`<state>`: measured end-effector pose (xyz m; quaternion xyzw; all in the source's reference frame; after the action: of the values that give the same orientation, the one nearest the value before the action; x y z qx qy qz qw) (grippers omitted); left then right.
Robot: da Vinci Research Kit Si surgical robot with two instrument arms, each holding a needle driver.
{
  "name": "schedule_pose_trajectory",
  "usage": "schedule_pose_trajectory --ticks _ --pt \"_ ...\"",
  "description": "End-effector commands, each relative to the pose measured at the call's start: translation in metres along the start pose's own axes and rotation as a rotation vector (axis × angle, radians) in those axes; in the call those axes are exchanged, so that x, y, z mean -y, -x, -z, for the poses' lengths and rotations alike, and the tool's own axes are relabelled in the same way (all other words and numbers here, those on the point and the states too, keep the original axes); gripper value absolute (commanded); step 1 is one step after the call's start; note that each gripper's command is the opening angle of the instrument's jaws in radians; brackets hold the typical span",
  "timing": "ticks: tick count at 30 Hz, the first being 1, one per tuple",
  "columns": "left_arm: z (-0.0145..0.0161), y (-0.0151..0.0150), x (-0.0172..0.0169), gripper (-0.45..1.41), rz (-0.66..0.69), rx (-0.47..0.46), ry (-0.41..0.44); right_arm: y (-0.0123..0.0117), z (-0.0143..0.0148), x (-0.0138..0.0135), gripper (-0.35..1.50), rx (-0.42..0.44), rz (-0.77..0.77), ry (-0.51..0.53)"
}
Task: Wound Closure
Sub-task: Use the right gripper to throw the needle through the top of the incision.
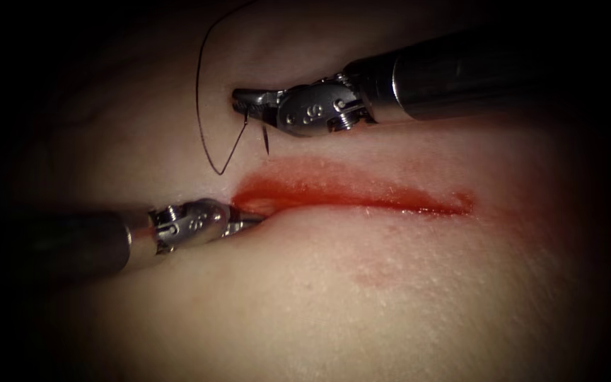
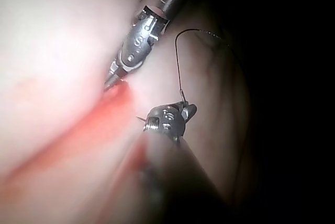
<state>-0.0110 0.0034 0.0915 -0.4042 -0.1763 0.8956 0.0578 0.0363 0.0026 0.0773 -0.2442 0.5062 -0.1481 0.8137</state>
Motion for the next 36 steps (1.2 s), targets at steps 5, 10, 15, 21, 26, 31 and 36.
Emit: schedule_pose_trajectory --ticks 5,10,15,21,26,31,36 --pt "-0.0009 0.0002 -0.0001 -0.35 0.000 -0.002 0.003 0.0003 -0.0007 0.0009 -0.35 -0.002 0.005 0.005" --pt "-0.0009 0.0001 -0.0002 -0.35 0.000 -0.002 0.003 0.0005 -0.0008 0.0012 -0.35 0.000 0.009 0.004" --pt "-0.0009 0.0001 -0.0002 -0.35 -0.001 -0.002 0.003 0.0008 -0.0009 0.0016 -0.35 0.001 0.014 -0.001" --pt "-0.0009 0.0001 -0.0002 -0.35 -0.001 -0.002 0.003 0.0008 -0.0010 0.0021 -0.35 0.002 0.002 -0.006" --pt "-0.0009 0.0001 -0.0002 -0.35 -0.001 -0.002 0.003 0.0006 -0.0008 0.0022 -0.35 0.002 -0.008 -0.009" --pt "-0.0009 0.0002 -0.0002 -0.35 -0.001 -0.002 0.004 0.0002 -0.0007 0.0023 -0.35 0.003 -0.007 -0.011" --pt "-0.0009 0.0002 -0.0002 -0.35 -0.001 -0.002 0.004 0.0000 -0.0007 0.0027 -0.35 0.006 -0.007 -0.015"
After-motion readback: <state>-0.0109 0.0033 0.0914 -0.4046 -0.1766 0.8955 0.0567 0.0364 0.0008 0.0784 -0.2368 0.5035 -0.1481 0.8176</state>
